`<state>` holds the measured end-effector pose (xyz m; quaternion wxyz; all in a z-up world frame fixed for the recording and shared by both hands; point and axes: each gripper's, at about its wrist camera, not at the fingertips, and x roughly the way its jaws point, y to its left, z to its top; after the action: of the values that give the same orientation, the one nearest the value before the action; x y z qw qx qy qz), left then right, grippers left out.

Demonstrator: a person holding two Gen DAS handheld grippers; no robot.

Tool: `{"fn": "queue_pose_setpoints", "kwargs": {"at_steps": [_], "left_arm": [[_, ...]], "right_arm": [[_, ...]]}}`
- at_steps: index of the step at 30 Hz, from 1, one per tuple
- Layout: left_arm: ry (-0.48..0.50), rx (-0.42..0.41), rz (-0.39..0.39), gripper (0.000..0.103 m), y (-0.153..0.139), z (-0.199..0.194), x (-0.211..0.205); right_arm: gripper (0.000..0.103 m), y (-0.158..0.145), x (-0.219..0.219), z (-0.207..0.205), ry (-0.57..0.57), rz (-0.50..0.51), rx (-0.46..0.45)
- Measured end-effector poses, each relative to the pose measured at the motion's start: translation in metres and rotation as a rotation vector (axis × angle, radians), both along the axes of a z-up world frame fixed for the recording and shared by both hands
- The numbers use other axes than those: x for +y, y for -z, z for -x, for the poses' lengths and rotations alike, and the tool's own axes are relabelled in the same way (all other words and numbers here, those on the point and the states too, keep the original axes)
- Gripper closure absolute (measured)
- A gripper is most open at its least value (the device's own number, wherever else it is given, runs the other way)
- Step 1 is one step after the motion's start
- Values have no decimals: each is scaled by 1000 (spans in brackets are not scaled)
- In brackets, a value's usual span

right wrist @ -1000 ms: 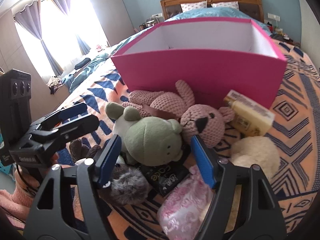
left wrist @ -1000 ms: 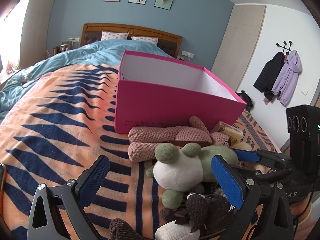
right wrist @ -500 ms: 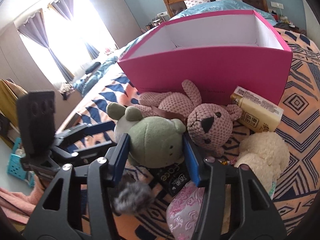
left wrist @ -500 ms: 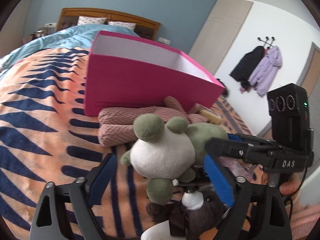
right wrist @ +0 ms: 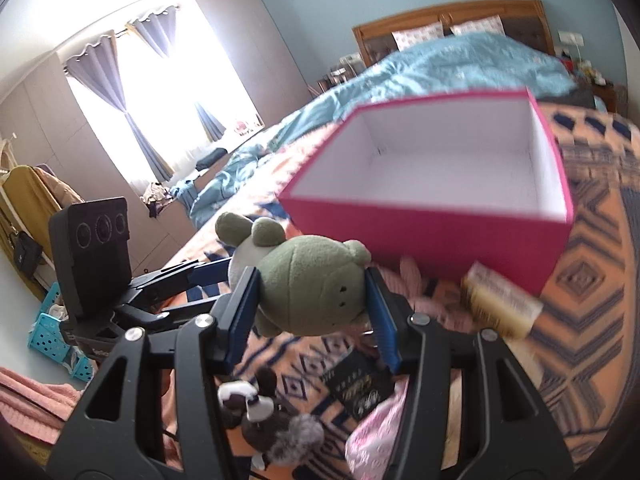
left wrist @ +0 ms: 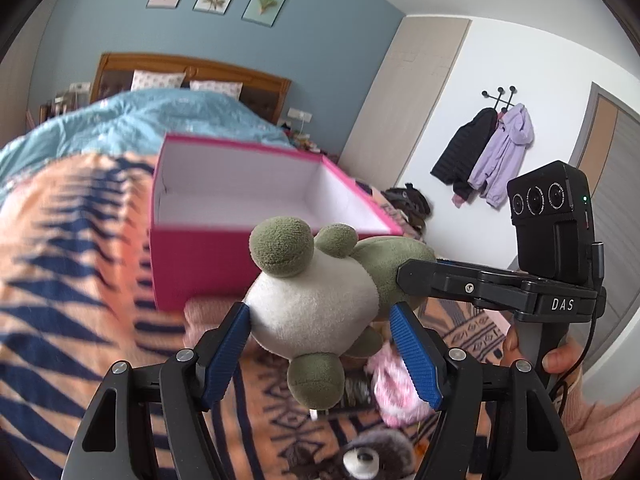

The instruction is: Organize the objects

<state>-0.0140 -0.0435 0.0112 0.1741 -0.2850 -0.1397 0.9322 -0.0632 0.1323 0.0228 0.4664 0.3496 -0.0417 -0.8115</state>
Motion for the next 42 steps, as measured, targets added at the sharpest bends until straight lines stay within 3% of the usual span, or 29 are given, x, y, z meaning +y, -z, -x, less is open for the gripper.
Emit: {"fn": "queue_pose_setpoints", "kwargs": {"at_steps": [7, 16, 25, 30, 37, 42], "left_arm": [[-36, 82, 75, 30, -45, 27, -8], [-82, 63, 97, 30, -54, 79, -25], [-80, -84, 104, 30, -13, 116, -36], [-79, -95, 142, 30, -4, 117, -32], [-70, -151, 206, 30, 8, 120, -22], [-59, -147, 200, 30, 7, 114, -22]], "right_arm": [[48, -42, -15, 25, -15, 51, 82], [48, -57, -40, 72, -2, 50, 101], [47, -9, -56, 124, -19, 24, -74], [45, 15, -54, 137, -24, 41, -164], [40, 31, -67, 139, -14, -92, -162], [40, 42, -70, 141, -1, -134, -162]]}}
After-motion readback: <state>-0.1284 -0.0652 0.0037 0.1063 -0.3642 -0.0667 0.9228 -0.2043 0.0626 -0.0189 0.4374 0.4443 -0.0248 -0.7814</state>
